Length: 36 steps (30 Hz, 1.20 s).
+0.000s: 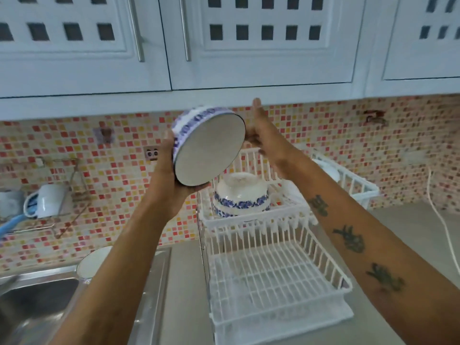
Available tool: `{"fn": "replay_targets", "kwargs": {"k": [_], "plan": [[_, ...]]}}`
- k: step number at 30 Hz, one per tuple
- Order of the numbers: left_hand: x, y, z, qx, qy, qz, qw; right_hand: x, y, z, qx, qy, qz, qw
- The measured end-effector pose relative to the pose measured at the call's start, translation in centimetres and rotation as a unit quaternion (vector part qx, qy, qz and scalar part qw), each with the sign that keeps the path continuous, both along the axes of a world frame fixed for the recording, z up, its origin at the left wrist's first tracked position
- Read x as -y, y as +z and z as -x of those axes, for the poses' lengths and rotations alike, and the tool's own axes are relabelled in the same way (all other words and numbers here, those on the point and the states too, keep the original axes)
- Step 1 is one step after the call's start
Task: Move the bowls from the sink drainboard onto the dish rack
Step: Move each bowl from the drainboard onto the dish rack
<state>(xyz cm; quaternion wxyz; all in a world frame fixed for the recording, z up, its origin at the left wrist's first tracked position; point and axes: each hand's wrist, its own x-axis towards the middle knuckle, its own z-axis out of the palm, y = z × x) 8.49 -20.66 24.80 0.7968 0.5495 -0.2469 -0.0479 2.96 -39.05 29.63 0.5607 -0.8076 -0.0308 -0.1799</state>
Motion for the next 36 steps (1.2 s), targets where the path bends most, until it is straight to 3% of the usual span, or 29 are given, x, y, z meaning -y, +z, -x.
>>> {"fn": "replay_targets", "kwargs": {"k": [4,8,15,22,32,34,36], "plan": [[2.8,-0.3,0.1,0.189,0.103,-0.109,0.97,3.3,0.6,-0.4,-0.085,-0.008,0.0,0.996],[5.3,-1.1,-0.9,0.269,0.135,-0.216,0.929,5.6,-0.2,-2.1,-0.171,-0.014,-0.055,0.984],[8.0,-3.0,-2.5,0.284,0.17,-0.355,0.874,7.0,-4.6,-6.3,-0.124,-0.004,-0.134,0.983],[8.4,-4.3,-2.9,0.282,0.177,-0.379,0.864,7.4,-6.6,-7.3,-0.153,-0.002,-0.202,0.967],[8.4,-1.7,-3.1,0.281,0.185,-0.413,0.847,7.7,-4.4,-8.1,-0.193,-0.029,-0.15,0.969],[8.3,-2.1,-2.8,0.289,0.184,-0.426,0.837,7.6,-4.7,-7.6,-0.197,-0.038,-0.142,0.969],[7.8,-5.7,-3.0,0.233,0.166,-0.455,0.843,6.7,-8.0,-8.7,-0.258,-0.019,-0.124,0.958]]}}
